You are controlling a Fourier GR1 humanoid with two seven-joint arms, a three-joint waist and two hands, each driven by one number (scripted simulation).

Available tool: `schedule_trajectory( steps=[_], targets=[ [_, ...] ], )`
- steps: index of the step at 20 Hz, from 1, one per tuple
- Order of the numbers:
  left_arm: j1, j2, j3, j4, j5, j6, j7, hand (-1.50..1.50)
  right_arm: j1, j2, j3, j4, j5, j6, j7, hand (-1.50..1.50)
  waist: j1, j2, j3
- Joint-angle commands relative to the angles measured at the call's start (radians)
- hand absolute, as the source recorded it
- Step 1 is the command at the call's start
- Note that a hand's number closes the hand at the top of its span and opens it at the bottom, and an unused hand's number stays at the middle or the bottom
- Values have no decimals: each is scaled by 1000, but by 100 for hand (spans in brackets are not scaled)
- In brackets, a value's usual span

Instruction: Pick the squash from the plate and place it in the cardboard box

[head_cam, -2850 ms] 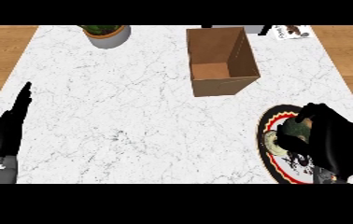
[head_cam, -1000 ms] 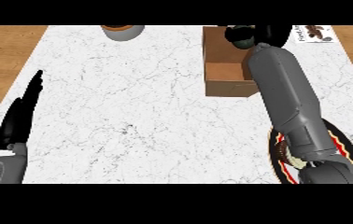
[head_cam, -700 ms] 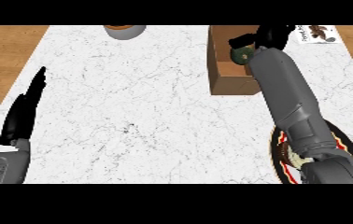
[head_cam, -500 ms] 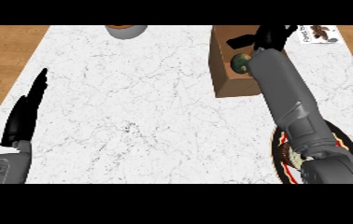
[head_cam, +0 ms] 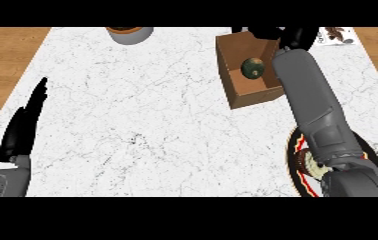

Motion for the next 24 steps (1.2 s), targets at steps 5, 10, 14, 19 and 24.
schedule_trajectory(
  steps=[5, 10, 14, 19, 24],
  targets=[
    [49, -5, 33, 1, 11, -1, 5, 0, 142, -1, -23, -253, -178, 82, -136, -150, -48, -21, -1],
    [66, 20, 57, -26, 16, -9, 1, 0, 353, 21, 24, -511, -180, 129, -50, -150, -75, -32, -2],
    [115, -16, 36, -62, -13, 25, 11, 0, 536, 12, 53, -762, -205, 226, -3, -150, -79, -34, -3],
    [111, 27, 79, -22, 21, -21, -33, 0, 783, -41, 53, -1086, -270, 398, 69, -150, -80, -29, -3],
    [47, -17, 54, 55, -21, 28, -58, 0, 1043, -48, 64, -1349, -340, 563, 125, -150, -75, -20, -3]
  ],
)
